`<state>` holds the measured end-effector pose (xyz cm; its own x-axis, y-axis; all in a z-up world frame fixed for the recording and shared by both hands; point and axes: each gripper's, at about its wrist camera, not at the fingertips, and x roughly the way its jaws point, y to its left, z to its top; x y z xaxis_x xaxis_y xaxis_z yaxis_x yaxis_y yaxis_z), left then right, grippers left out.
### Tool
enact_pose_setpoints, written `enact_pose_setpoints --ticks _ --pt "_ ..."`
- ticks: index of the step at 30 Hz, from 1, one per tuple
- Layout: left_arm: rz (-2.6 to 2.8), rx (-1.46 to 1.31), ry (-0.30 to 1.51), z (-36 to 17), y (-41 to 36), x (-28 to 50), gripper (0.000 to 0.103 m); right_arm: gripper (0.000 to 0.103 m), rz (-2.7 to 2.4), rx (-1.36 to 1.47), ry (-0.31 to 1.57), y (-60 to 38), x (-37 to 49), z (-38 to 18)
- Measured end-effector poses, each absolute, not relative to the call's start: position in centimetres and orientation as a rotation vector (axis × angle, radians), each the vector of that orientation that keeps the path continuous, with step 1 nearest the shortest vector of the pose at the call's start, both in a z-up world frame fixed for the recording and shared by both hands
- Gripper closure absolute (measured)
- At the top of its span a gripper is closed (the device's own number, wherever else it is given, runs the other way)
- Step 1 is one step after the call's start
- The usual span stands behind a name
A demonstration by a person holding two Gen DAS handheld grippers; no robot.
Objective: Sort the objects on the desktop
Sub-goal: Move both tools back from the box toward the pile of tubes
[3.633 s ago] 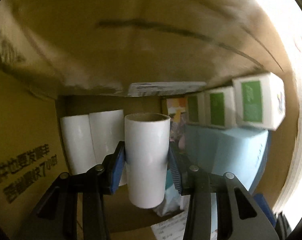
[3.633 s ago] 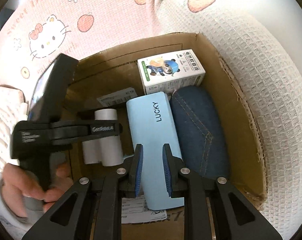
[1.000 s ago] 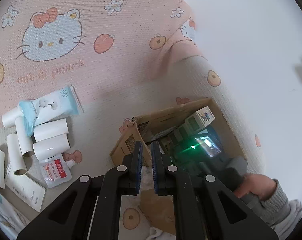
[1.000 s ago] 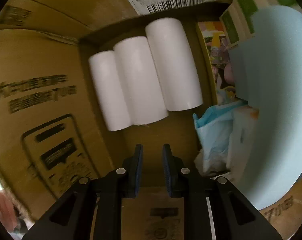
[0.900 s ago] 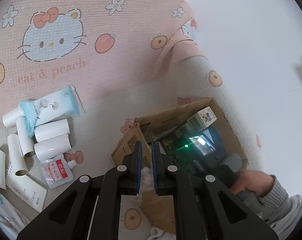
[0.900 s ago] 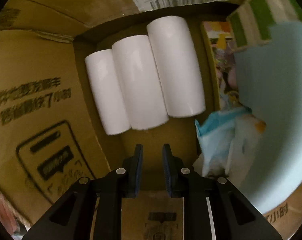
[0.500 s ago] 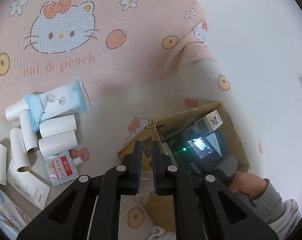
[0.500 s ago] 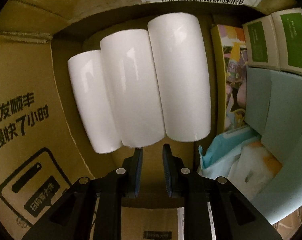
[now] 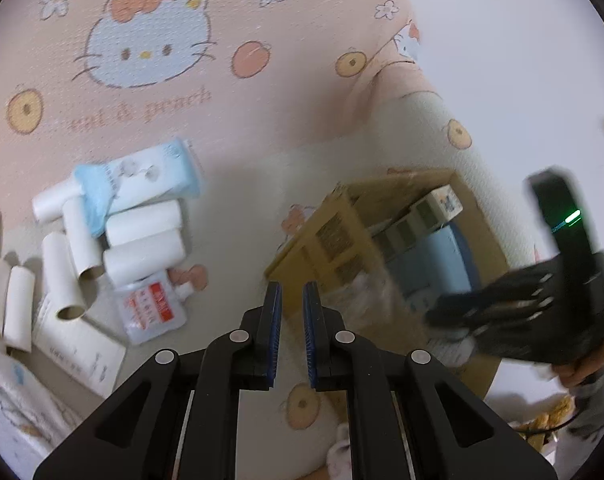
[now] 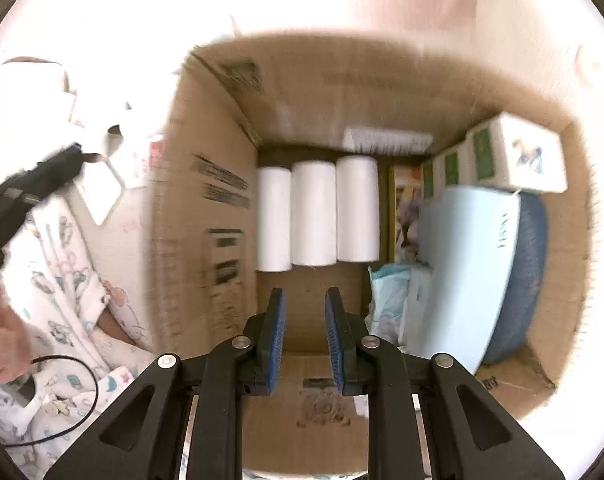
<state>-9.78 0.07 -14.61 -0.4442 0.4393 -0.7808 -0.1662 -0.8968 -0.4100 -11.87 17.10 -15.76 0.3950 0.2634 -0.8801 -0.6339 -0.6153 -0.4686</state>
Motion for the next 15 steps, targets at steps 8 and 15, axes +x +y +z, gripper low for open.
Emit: enact_pose_setpoints --ticks 8,15 --pt "2.385 -1.444 -0.403 -17.0 -2.7 -7.2 0.092 0.086 1.439 -1.829 0.052 13.5 -15.3 -14.3" --pt "2.417 -1.524 -0.491 -20.8 -5.7 -4.5 0.092 0.086 1.559 -1.801 0.04 12.2 -17.1 -15.7"
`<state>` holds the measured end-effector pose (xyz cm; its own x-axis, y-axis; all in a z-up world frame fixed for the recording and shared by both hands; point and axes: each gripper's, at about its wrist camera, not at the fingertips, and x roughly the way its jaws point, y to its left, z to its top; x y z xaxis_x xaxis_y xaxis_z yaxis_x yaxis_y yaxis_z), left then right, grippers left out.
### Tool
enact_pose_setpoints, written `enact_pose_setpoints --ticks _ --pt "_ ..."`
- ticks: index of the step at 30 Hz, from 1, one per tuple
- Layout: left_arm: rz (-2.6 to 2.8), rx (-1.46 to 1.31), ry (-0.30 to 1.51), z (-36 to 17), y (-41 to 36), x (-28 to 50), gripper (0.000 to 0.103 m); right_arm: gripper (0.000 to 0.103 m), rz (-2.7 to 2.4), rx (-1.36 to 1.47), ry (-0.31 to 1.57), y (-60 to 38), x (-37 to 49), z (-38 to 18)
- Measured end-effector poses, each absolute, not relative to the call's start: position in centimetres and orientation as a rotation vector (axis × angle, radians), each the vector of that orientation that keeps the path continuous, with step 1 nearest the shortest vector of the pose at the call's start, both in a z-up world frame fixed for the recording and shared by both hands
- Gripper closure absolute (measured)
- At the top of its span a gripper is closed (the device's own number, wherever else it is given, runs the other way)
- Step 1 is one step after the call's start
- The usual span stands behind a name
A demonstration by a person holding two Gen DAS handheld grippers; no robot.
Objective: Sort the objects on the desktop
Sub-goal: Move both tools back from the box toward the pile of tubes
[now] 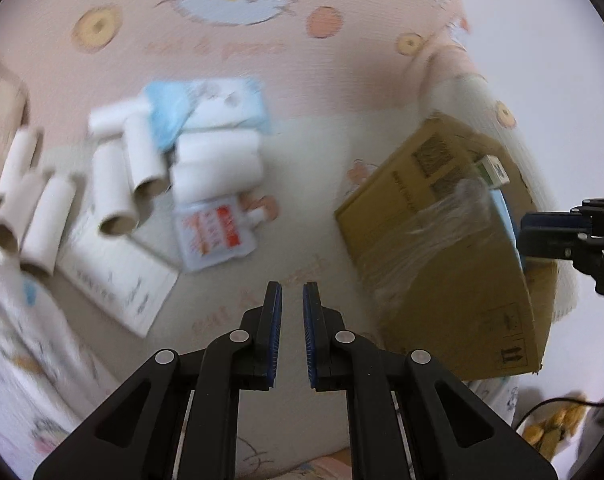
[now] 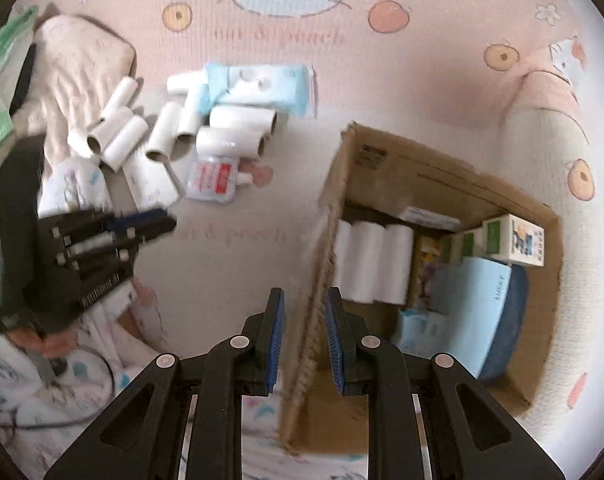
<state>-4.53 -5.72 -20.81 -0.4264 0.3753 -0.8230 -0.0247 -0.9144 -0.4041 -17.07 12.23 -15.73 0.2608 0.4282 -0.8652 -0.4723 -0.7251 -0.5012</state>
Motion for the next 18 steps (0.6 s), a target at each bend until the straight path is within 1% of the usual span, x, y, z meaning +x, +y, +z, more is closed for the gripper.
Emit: enact_pose_setpoints --ticks 2,6,12,14,15,18 --pt "2.434 -1.533 -0.559 -21.7 -7.1 -3.8 0.092 0.086 1.6 -1.776 0.052 12.0 -17.4 -16.0" --pt "2.517 -1.505 -0.598 -22.2 -9.8 -2.9 0.092 0.086 1.717 -1.738 0.114 11.2 -18.1 -16.8" --pt "2.6 -1.456 -0.733 -22.2 -14.7 -3.6 0.092 0.086 1.901 -1.71 0.06 9.1 -20.6 -17.8" --pt "2.61 -1.468 -0.757 -22.4 -16.1 -4.0 0.089 0.086 1.967 -1.691 0.04 8.7 -21.5 -18.3" --pt "2.624 -1.474 -0.755 -22.5 -16.6 -4.2 0.085 0.086 1.993 -1.68 0.036 8.6 -21.9 -18.6" --pt "2.64 -1.484 -0.755 -22.8 -18.0 -4.8 0.079 0.086 2.047 -1.665 0.082 8.8 -22.8 -19.7"
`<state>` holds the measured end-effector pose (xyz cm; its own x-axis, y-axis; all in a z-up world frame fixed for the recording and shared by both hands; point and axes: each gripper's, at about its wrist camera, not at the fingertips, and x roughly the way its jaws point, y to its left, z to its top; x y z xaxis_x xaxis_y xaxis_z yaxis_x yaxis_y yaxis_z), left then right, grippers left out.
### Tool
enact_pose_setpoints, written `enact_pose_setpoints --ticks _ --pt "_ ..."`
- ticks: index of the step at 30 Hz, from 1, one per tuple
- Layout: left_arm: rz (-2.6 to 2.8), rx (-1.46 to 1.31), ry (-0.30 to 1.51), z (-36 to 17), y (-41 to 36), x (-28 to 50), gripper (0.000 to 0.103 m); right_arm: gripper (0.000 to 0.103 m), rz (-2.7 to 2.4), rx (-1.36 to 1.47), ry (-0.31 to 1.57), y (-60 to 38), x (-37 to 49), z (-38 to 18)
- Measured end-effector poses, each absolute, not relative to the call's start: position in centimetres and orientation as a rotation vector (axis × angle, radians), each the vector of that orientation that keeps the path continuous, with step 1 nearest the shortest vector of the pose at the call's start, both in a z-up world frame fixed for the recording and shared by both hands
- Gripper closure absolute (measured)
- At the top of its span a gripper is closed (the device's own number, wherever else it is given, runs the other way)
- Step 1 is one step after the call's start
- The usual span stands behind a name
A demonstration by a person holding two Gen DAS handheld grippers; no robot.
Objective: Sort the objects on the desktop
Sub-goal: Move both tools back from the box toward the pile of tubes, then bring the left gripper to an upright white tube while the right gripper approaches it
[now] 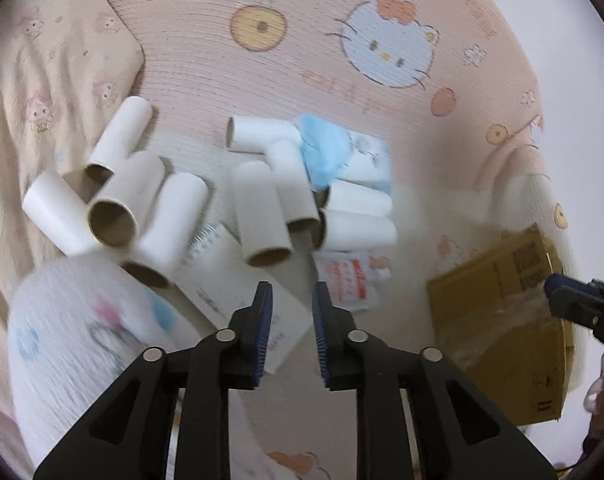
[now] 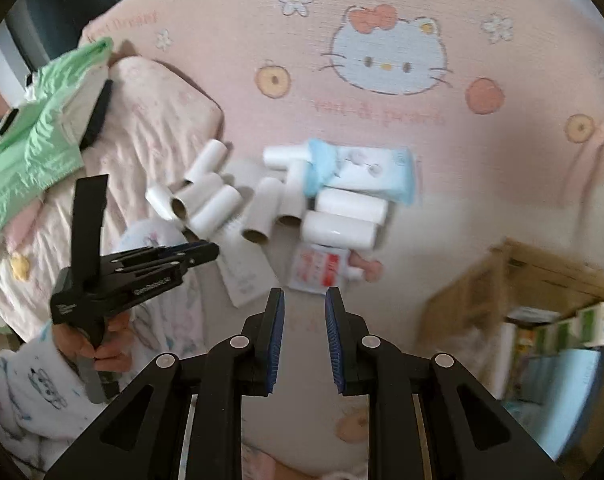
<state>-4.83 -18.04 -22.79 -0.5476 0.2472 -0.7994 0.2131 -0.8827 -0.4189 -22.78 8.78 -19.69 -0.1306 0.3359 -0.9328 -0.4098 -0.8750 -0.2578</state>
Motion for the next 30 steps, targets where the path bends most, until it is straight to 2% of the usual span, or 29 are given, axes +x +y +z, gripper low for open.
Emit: enact_pose_setpoints --ticks 3,5,7,9,13,17,24,30 --pt "2.62 -1.465 -0.827 -23.0 -19.7 -5.7 0.073 0.086 2.077 -1.646 0.117 9.0 -23.4 -20.9" --pt "2.627 -1.452 -0.809 -22.9 -20.3 -6.6 0.067 0.086 2.1 -1.62 0.107 8.9 -23.7 -21.4" --pt "2.607 -1.45 -0.789 -23.1 -20.8 -7.8 0.05 0.086 2.121 -1.606 0.098 8.7 -24.1 -21.8" --pt "2.535 -1.449 -0.847 -24.1 -21.4 -8.8 0.045 0.086 2.135 -1.601 0.094 8.5 -24.3 -22.1" --pt "2.383 -1.499 -1.068 -27.0 -22.6 -10.4 0.044 0.086 2.172 -1.584 0.107 8.5 -24.8 -22.9" --pt "2.331 -1.468 -1.124 -27.5 -22.5 -11.0 0.04 0.085 2.186 -1.572 0.093 8.8 -25.5 -24.9" --pt "2.295 -1.506 -1.226 -29.0 -23.2 -12.4 0.04 0.085 2.183 -1.533 0.329 11.7 -26.6 -29.5" --pt "2.258 -1.554 -1.279 -30.1 -23.4 -13.5 0.04 0.085 2.178 -1.61 0.373 11.9 -28.3 -32.8"
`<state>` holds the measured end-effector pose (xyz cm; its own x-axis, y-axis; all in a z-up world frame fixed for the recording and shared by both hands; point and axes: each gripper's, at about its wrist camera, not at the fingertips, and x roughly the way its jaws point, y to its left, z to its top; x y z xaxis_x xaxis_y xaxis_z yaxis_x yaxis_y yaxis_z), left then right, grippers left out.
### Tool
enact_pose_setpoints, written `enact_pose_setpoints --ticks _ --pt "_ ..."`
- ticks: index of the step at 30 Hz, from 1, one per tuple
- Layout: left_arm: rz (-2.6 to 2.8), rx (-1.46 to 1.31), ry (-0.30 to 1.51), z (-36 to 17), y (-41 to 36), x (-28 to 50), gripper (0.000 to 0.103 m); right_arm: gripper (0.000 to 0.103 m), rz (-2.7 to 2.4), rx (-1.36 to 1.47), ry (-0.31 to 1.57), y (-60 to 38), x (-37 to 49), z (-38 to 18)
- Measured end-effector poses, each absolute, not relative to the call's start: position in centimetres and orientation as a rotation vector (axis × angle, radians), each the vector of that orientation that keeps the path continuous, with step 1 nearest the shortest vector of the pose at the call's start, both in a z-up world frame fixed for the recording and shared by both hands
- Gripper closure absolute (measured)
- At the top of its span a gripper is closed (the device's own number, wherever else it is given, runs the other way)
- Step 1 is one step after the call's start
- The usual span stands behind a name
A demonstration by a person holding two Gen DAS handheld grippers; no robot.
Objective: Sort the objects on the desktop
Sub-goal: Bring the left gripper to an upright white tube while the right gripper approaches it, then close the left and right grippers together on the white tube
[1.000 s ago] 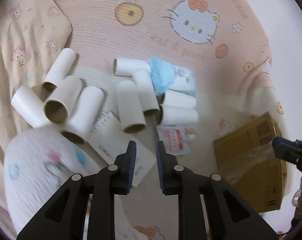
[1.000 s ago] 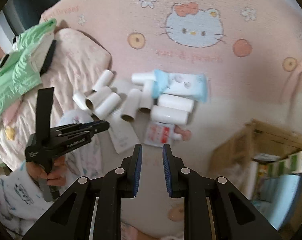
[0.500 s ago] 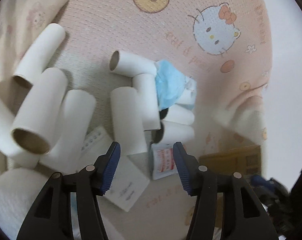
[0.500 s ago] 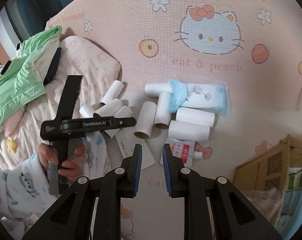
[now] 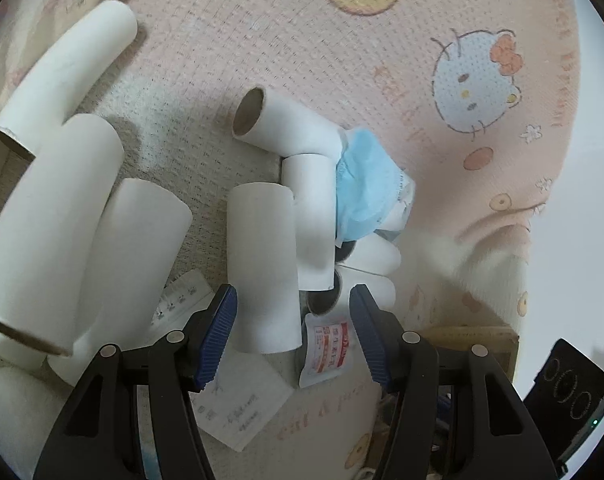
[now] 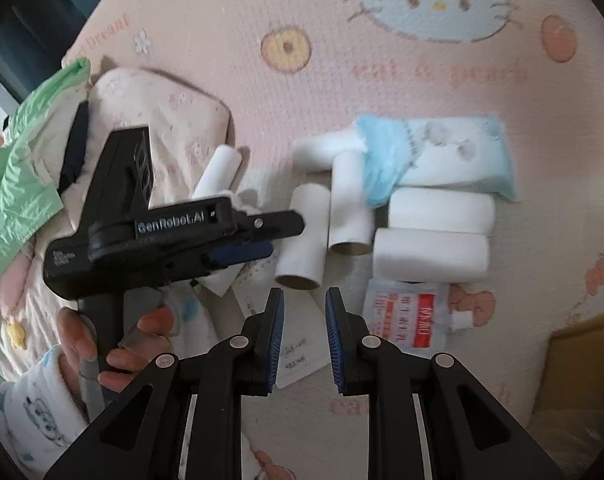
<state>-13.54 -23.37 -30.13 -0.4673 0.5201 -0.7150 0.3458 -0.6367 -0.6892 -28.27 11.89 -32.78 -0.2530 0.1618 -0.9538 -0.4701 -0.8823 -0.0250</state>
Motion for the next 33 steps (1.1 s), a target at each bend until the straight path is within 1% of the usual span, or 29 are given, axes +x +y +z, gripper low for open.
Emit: enact_pose_setpoints --ticks 6,8,10,12,14,18,21,25,26,30,33 --pt "2.232 -1.596 -1.257 -30.8 -23.0 -14.1 0.04 0.085 2.125 -1.661 0.392 13.2 -29.7 -35.3" --pt "2.218 -1.63 -1.256 -31.3 -23.0 -14.5 0.045 0.085 2.115 -1.683 0.405 13.5 -30.1 -36.1" --pt "2.185 -1.665 -1.274 -32.0 -23.0 -14.8 0.057 0.085 2.106 -1.703 0.425 13.9 -30.5 -36.9" --pt "2.157 -1.704 -1.281 -32.6 -22.9 -15.1 0.062 0.085 2.1 -1.716 0.457 14.2 -30.7 -37.7" --pt "2.142 -1.718 -1.279 -32.9 -22.7 -15.3 0.062 0.085 2.094 -1.722 0.469 14.5 -31.0 -38.3" --pt "2.136 -1.684 -1.313 -32.9 -22.9 -15.3 0.062 0.085 2.06 -1.756 0.42 14.8 -31.5 -39.5" --pt "2.12 -1.649 -1.378 -33.1 -23.2 -15.4 0.056 0.084 2.066 -1.785 0.402 14.9 -31.8 -40.0" --pt "2.111 -1.655 -1.392 -33.6 -23.0 -16.1 0.054 0.064 2.051 -1.808 0.386 15.4 -32.4 -40.7" --pt "2.106 -1.665 -1.399 -33.8 -23.0 -16.4 0.054 0.061 2.051 -1.811 0.394 15.5 -32.6 -41.0" --pt "2.077 -1.691 -1.432 -34.8 -22.9 -17.4 0.054 0.061 2.033 -1.85 0.414 15.7 -33.2 -42.3" --pt "2.088 -1.703 -1.407 -34.6 -22.6 -17.5 0.054 0.061 2.02 -1.867 0.423 15.8 -33.5 -43.2"
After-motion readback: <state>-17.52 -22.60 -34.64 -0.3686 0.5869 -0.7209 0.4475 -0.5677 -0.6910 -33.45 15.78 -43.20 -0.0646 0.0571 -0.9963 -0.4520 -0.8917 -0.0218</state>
